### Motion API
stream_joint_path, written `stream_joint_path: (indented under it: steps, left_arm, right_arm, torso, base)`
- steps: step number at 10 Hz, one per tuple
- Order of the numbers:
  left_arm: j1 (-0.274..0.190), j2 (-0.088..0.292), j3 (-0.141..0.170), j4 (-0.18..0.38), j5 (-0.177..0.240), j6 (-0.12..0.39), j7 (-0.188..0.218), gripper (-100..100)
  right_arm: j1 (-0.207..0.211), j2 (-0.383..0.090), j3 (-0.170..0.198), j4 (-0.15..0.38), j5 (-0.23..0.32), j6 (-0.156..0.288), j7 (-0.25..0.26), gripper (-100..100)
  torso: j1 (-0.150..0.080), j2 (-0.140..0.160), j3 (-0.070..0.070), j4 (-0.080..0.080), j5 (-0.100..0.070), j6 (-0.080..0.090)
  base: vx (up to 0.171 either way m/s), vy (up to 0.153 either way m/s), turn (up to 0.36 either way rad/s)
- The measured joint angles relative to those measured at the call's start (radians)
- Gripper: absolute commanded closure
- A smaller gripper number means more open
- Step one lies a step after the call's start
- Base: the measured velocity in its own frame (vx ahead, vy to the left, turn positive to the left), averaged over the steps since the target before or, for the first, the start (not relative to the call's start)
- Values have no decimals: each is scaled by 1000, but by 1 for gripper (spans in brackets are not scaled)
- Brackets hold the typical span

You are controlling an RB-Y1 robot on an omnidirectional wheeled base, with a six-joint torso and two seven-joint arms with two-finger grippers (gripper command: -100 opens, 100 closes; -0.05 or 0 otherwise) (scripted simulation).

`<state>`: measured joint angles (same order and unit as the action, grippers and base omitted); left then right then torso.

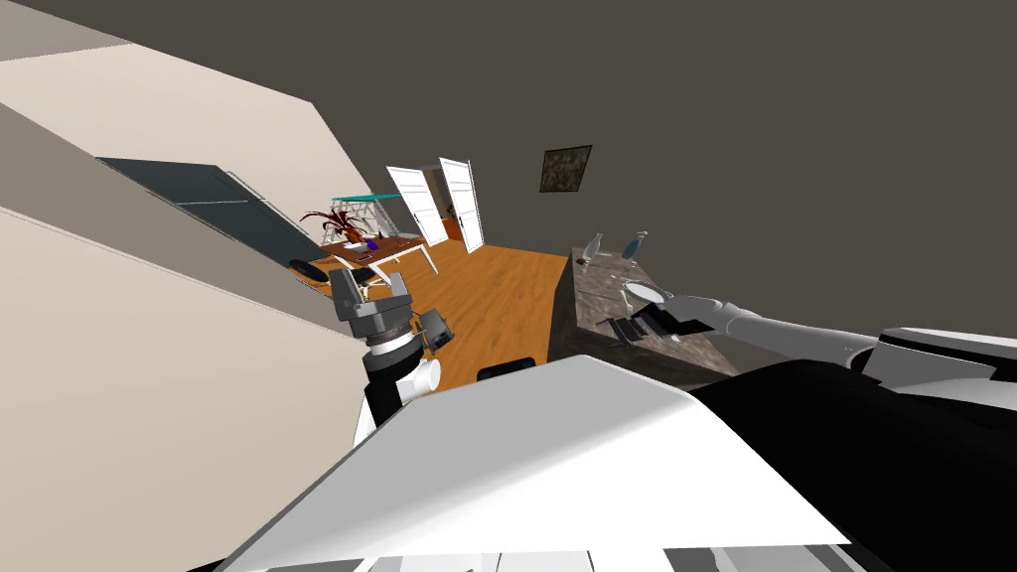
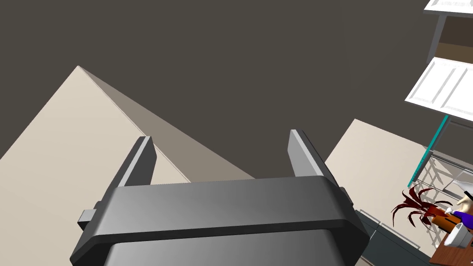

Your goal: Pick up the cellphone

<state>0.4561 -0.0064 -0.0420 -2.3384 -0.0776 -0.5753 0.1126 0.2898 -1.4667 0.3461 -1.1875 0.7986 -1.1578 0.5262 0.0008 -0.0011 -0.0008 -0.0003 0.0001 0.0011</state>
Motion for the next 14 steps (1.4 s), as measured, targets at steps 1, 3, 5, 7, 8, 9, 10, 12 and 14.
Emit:
stream_joint_path:
  steps: [1, 3, 5, 7, 8, 9, 10, 12, 14]
  left_arm:
    - [0, 0, 0, 0, 0, 0, 0, 0]
    - [0, 0, 0, 0, 0, 0, 0, 0]
    - [0, 0, 0, 0, 0, 0, 0, 0]
    - [0, 0, 0, 0, 0, 0, 0, 0]
    - [0, 0, 0, 0, 0, 0, 0, 0]
    - [0, 0, 0, 0, 0, 0, 0, 0]
    - [0, 0, 0, 0, 0, 0, 0, 0]
    - [0, 0, 0, 0, 0, 0, 0, 0]
    - [0, 0, 0, 0, 0, 0, 0, 0]
  right_arm:
    - [0, -24, 5, 33, 8, -12, 10, -100]
    - [-21, -66, 29, 81, 46, -18, 11, -100]
    - [-22, -94, 43, 144, 68, -31, 33, -100]
    - [-14, -130, 50, 182, 80, -31, 47, -100]
    - [13, -164, 49, 174, 76, -19, 45, -100]
    - [-12, -161, 58, 212, 94, -29, 52, -100]
    - [6, -185, 60, 224, 93, -29, 62, -100]
    - [-28, -200, 75, 271, 126, -43, 64, -100]
    - [-44, -220, 88, 317, 153, -58, 71, -100]
  torso:
    - [0, -1, 0, 0, 0, 0]
    - [0, -3, -2, -1, 0, 0]
    - [-1, -2, -1, 0, 0, 0]
    - [-1, -1, -1, 0, 0, 0]
    - [-1, -1, 0, 0, 0, 0]
    - [-2, 0, 0, 0, -1, 0]
    - [-2, -1, 0, 0, 0, 0]
    - [-3, 0, 0, 0, -1, 0]
    - [-4, 0, 0, 0, -1, 0]
  base:
    - [101, 11, 43]
    - [84, 8, 27]
    - [64, -3, 20]
    - [49, -11, 18]
    - [43, -18, 9]
    - [55, -20, 19]
    - [42, -21, 6]
    - [45, -49, 11]
    - [44, -60, 6]
